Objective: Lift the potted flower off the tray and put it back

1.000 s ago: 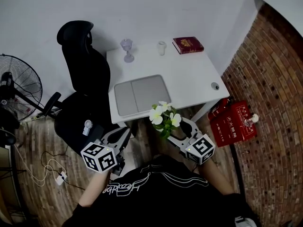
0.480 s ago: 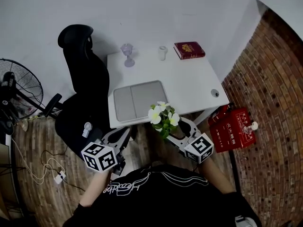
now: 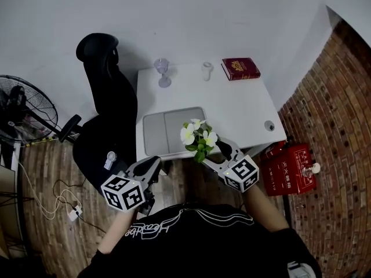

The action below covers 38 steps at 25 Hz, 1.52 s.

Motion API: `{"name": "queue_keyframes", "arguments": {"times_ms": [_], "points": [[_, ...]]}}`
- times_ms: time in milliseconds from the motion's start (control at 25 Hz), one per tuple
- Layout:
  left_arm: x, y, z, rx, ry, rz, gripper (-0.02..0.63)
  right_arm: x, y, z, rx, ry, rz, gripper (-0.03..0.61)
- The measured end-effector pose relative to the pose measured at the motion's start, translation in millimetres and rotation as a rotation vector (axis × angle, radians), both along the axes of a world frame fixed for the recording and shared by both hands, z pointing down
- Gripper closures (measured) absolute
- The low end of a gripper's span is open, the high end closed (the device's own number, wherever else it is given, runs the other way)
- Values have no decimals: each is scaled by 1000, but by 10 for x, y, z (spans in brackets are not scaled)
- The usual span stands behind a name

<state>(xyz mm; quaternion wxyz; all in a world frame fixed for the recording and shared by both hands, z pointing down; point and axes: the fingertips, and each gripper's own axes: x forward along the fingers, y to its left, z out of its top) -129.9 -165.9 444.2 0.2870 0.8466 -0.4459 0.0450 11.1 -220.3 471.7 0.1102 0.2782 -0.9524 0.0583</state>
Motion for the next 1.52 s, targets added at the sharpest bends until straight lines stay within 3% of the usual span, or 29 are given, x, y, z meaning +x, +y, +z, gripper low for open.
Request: {"name": "queue_keyframes", "arguments": {"times_ms": [480,760,1520], "points": [[-48,-341,21,17,-36,-70,568,-141,-705,632,-31,102,-35,269],[-45,-431,115,22,-58,-91,568,-228,-948,962,-59,107,-45,270],[-5,-426,331,-17,-46,-109,568,-187,-953,1446,-93,218,-47,268]]}}
